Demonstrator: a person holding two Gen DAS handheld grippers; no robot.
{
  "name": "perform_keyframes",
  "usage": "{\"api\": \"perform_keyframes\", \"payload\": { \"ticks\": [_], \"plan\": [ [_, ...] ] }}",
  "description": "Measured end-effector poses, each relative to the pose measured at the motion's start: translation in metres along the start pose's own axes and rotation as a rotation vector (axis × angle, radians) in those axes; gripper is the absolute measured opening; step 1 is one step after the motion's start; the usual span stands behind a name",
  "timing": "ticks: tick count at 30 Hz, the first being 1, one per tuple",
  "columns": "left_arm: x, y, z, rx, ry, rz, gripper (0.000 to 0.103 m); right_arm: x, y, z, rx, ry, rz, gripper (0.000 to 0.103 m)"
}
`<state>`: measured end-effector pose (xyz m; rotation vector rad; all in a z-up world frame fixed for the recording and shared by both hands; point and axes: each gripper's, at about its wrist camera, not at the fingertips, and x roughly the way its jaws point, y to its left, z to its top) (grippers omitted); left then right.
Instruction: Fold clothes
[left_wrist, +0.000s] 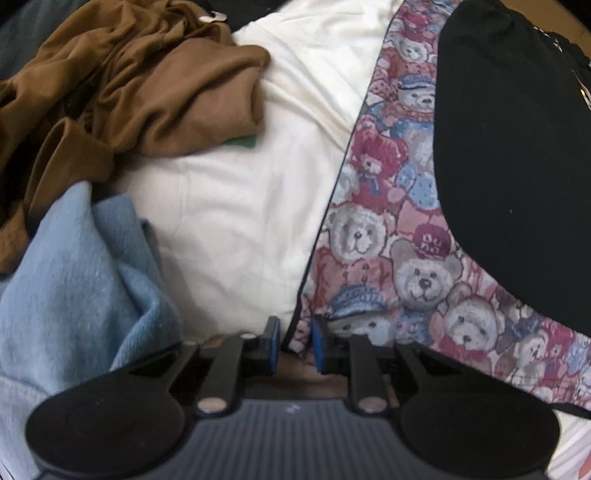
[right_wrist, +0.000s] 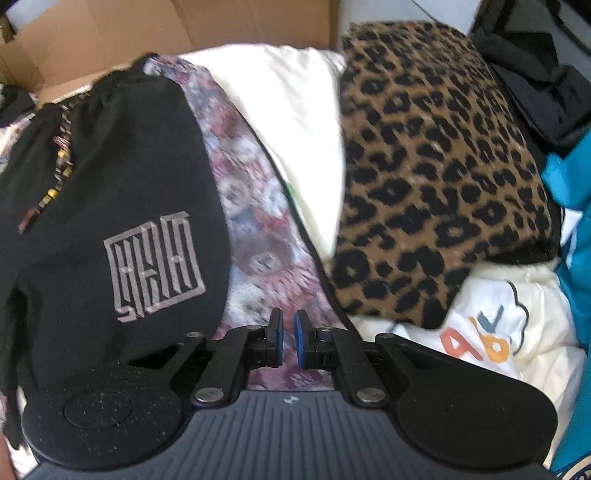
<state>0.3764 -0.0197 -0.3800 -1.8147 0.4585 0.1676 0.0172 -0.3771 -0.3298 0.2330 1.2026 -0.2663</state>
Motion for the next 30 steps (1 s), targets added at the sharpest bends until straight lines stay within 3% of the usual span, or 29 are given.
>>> {"api": "perform_keyframes", "payload": {
  "ticks": [11, 20, 22, 24, 28, 30],
  "plan": [
    [0.003, 0.024, 0.024, 0.141, 0.135, 0.039, 0.028, -0.01, 0.039, 0.016, -0.064, -0.043, 0.109, 0.013],
    [-0.001, 0.04, 0.039, 0.229, 0.248, 0.034, 0.007, -0.019, 0.065, 0.019, -0.053, 0.004, 0.253, 0.013],
    [-0.008, 0.044, 0.048, 0.293, 0.311, 0.063, 0.006, -0.021, 0.072, 0.02, -0.063, 0.013, 0.283, 0.017],
    [-0.017, 0.04, 0.05, 0.324, 0.328, 0.063, 0.006, -0.024, 0.08, 0.02, -0.084, 0.016, 0.31, 0.031],
    [-0.038, 0.032, 0.047, 0.36, 0.339, 0.045, 0.006, -0.029, 0.094, 0.018, -0.133, 0.024, 0.348, 0.033],
    [-0.059, 0.01, 0.02, 0.375, 0.358, 0.039, 0.006, -0.03, 0.1, 0.018, -0.149, 0.025, 0.363, 0.035]
  ]
}}
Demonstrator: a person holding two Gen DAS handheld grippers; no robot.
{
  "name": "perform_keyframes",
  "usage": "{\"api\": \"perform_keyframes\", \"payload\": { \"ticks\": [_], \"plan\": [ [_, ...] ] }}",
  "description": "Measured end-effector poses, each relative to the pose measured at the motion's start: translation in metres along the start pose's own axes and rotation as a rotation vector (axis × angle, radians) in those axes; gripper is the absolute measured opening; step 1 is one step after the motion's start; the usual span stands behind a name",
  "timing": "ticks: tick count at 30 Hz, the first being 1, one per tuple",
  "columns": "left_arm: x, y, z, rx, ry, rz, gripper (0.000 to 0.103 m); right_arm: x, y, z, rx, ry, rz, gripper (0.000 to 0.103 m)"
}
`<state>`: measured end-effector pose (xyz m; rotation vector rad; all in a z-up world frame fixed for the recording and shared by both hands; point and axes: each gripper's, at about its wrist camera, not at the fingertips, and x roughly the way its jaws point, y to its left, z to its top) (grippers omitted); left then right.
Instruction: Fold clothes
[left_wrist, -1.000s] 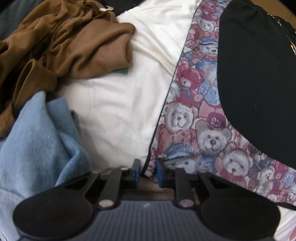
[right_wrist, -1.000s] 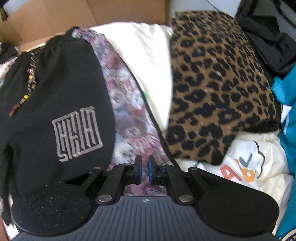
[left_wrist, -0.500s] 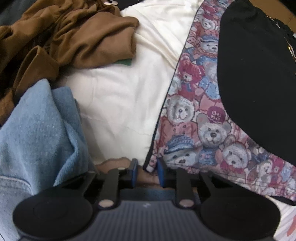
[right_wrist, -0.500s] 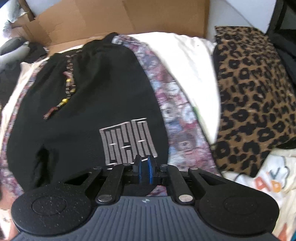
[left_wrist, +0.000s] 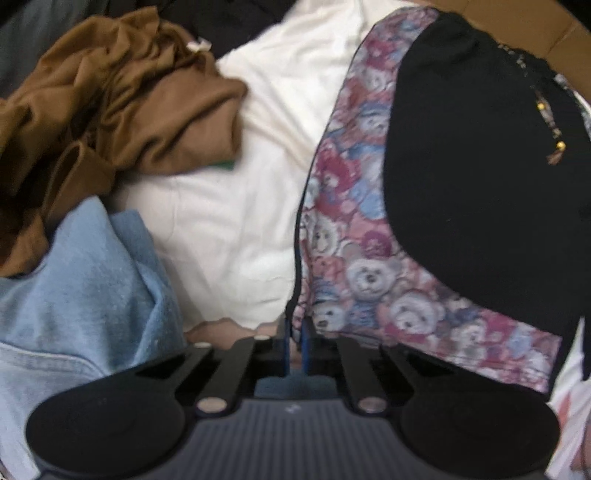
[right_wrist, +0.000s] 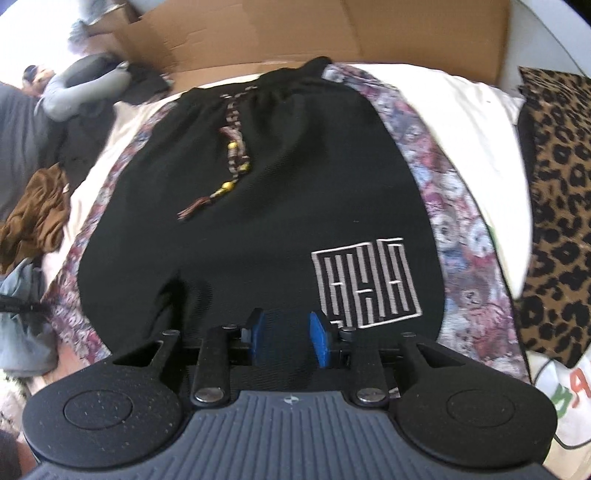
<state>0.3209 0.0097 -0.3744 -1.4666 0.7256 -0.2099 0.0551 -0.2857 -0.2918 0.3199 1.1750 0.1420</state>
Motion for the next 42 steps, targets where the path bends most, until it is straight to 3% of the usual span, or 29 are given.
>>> {"api": "perform_keyframes", "payload": {
  "ticks": [7, 10, 12, 17, 25, 33, 38, 42],
  "plan": [
    [-0.022, -0.01, -0.002, 0.048, 0.046, -0.031, 0.006, 0.002, 0.019, 0.0, -0.04, 0.007, 0.063, 0.036],
    [-0.006, -0.022, 0.001, 0.116, 0.11, -0.022, 0.006, 0.001, 0.027, -0.001, -0.059, -0.012, 0.076, 0.037],
    [-0.008, -0.032, 0.002, 0.181, 0.18, -0.007, 0.006, 0.001, 0.031, 0.0, -0.054, -0.015, 0.09, 0.04],
    [-0.017, -0.061, 0.006, 0.276, 0.255, -0.008, 0.006, 0.006, 0.046, -0.002, -0.052, -0.01, 0.125, 0.042],
    [-0.017, -0.105, 0.011, 0.373, 0.332, -0.069, 0.006, 0.025, 0.102, -0.007, -0.152, 0.0, 0.275, 0.042],
    [-0.007, -0.136, 0.006, 0.508, 0.501, -0.094, 0.006, 0.048, 0.151, -0.012, -0.251, 0.009, 0.349, 0.042],
    [0.003, -0.158, -0.002, 0.581, 0.6, -0.112, 0.006, 0.06, 0.178, -0.009, -0.264, -0.033, 0.413, 0.043],
    [0.009, -0.172, -0.014, 0.63, 0.685, -0.118, 0.006, 0.07, 0.188, -0.007, -0.256, -0.079, 0.379, 0.044]
  ]
}}
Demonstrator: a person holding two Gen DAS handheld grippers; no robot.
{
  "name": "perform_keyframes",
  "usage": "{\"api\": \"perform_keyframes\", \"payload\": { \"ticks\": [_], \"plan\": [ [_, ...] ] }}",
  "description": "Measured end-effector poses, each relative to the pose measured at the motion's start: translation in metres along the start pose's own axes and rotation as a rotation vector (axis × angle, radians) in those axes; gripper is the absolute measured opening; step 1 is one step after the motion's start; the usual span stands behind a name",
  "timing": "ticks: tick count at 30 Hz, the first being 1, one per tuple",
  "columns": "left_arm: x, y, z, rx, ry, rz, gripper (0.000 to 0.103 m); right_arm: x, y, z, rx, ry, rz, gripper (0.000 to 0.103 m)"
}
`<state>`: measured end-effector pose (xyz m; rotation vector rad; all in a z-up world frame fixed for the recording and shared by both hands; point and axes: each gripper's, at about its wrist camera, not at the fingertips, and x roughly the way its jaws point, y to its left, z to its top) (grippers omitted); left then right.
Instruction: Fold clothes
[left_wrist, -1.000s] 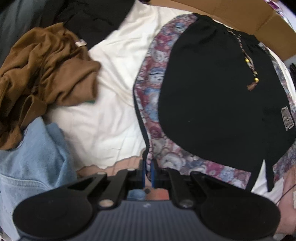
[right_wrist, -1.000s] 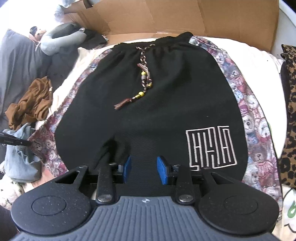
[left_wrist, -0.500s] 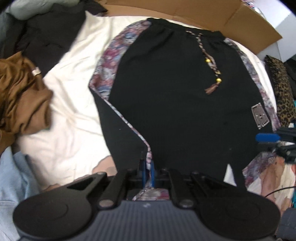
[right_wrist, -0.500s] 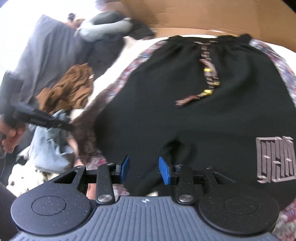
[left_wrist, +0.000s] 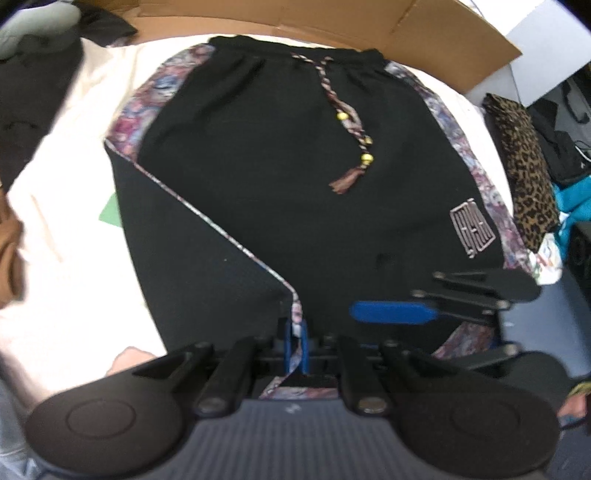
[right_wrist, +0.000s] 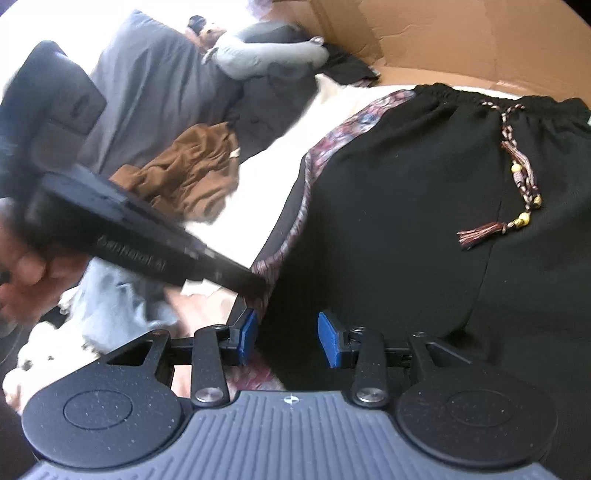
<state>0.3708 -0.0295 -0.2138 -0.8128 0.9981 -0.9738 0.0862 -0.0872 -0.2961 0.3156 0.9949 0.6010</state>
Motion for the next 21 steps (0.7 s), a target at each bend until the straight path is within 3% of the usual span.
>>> {"api": "perform_keyframes", "payload": {
  "ticks": [9, 18, 21],
  "plan": [
    [0.015, -0.017, 0.005, 0.071, 0.144, -0.015, 0.006, 0.017, -0.004, -0.009, 0.023, 0.025, -0.02, 0.044],
    [0.017, -0.027, 0.008, 0.099, 0.196, 0.004, 0.006, 0.033, -0.022, -0.014, 0.105, -0.036, -0.071, 0.044],
    [0.017, -0.028, 0.009, 0.112, 0.242, -0.001, 0.014, 0.038, -0.022, -0.015, 0.096, -0.051, -0.07, 0.044]
  ]
}}
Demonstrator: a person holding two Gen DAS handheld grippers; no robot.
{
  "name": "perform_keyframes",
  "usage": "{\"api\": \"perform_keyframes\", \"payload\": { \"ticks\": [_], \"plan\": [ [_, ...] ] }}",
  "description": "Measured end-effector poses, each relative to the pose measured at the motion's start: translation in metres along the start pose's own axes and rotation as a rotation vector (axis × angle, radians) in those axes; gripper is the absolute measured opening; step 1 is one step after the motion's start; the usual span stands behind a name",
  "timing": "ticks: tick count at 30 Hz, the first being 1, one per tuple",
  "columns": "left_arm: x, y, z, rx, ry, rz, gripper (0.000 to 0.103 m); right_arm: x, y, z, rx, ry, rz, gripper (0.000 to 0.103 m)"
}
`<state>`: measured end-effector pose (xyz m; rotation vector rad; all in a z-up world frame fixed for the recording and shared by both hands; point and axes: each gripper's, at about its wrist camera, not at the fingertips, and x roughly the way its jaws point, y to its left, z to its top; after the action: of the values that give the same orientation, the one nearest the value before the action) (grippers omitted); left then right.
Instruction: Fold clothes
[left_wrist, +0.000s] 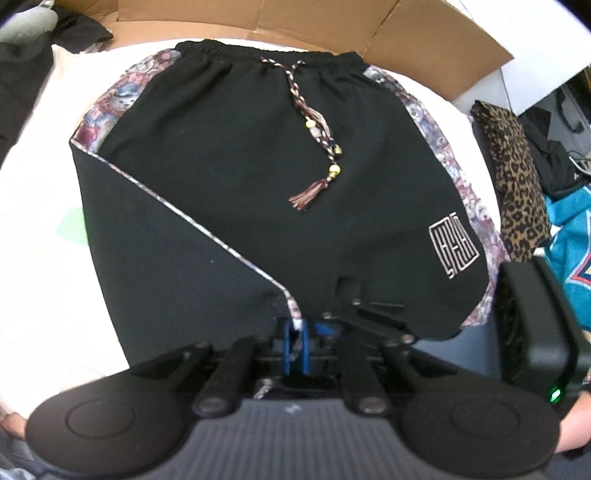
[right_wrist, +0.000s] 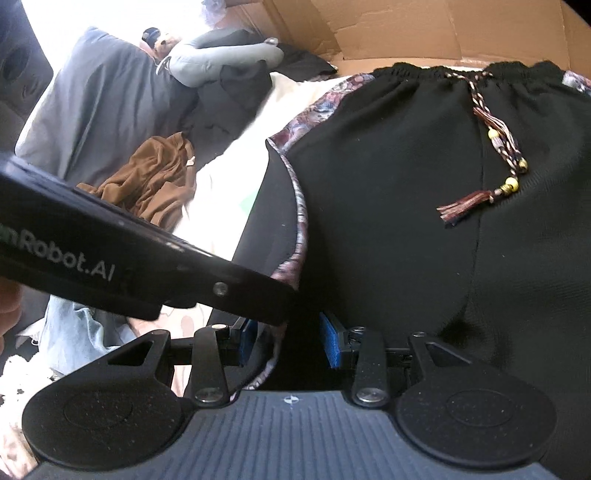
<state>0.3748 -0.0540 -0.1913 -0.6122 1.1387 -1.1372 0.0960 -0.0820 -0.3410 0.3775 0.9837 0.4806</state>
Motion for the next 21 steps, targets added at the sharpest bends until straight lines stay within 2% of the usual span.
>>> {"api": "perform_keyframes", "payload": {
  "ticks": [3, 9, 18, 19, 20, 21],
  "plan": [
    [-0.001, 0.002, 0.0, 0.03, 0.033, 0.053, 0.023, 0.01, -0.001, -0.001, 0.013, 0.013, -0.007, 0.044],
    [0.002, 0.02, -0.003, 0.064, 0.104, 0.141, 0.03, 0.025, -0.014, 0.002, 0.074, 0.037, -0.018, 0.044],
    [0.009, 0.054, -0.016, 0.072, 0.219, 0.223, 0.033, 0.033, -0.042, 0.007, 0.196, 0.047, -0.017, 0.041],
    [0.01, 0.056, -0.017, 0.073, 0.228, 0.229, 0.033, 0.034, -0.045, 0.006, 0.206, 0.052, -0.012, 0.037],
    [0.011, 0.058, -0.017, 0.079, 0.245, 0.236, 0.034, 0.034, -0.046, 0.005, 0.21, 0.057, -0.006, 0.019],
    [0.012, 0.06, -0.018, 0.083, 0.256, 0.243, 0.035, 0.034, -0.047, 0.005, 0.214, 0.068, -0.002, 0.008]
  ]
}}
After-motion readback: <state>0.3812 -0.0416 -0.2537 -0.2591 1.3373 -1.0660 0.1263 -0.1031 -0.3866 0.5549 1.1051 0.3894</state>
